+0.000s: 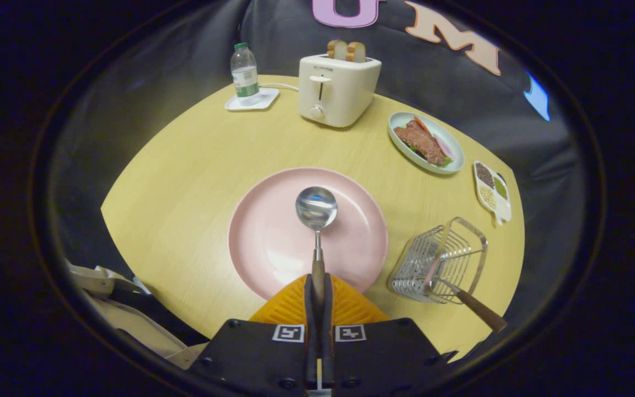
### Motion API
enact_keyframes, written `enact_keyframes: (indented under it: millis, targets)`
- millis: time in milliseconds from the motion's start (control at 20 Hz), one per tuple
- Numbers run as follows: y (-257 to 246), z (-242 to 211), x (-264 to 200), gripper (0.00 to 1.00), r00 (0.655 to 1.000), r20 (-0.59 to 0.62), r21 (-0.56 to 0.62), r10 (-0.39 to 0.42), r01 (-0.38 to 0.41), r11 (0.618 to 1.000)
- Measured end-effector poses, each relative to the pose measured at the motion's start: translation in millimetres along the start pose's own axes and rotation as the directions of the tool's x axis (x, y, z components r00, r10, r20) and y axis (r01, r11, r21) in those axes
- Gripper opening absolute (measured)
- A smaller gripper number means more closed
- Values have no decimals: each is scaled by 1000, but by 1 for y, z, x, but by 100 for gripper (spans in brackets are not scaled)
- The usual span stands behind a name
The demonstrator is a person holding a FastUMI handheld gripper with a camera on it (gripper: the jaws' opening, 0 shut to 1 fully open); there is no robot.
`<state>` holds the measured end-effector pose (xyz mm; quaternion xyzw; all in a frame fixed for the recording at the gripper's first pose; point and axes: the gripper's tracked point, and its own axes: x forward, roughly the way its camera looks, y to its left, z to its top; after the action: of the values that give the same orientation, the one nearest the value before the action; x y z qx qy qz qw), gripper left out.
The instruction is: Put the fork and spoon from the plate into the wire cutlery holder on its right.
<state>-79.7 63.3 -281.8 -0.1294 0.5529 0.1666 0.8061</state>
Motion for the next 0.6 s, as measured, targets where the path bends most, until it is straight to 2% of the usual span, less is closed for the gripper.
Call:
enact_keyframes:
  millis: [600]
  targets:
    - [-88, 2, -41, 6, 996, -52, -2, -76, 76, 997]
